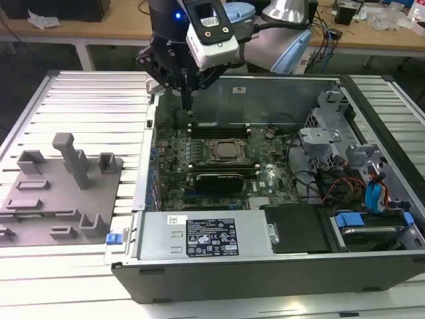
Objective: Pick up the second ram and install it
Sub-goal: 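Reach for the second ram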
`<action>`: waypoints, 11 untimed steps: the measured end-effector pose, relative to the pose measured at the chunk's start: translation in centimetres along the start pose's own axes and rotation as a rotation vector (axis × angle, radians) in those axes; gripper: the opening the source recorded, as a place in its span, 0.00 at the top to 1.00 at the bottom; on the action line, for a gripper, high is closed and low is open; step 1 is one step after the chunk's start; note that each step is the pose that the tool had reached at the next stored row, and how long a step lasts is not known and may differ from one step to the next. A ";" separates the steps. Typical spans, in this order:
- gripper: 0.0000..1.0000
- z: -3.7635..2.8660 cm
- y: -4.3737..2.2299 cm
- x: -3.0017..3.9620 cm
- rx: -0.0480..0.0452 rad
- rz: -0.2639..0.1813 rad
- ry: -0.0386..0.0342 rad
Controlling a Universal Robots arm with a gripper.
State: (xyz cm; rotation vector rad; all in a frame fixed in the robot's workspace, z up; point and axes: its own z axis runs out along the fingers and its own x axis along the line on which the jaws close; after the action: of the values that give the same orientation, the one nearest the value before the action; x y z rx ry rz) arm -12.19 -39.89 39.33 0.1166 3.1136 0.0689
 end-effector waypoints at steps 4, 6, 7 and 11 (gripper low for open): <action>0.89 -0.02 -0.03 0.43 0.0001 0.000 0.0001; 0.89 -0.03 -0.07 0.89 0.0000 0.000 0.0000; 0.89 -0.03 -0.09 1.19 0.0000 0.000 0.0000; 0.89 -0.11 -0.30 4.09 0.0000 0.000 -0.0002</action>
State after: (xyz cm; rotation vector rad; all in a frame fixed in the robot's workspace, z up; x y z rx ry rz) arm -16.29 -39.89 39.32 0.1167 3.1134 0.0689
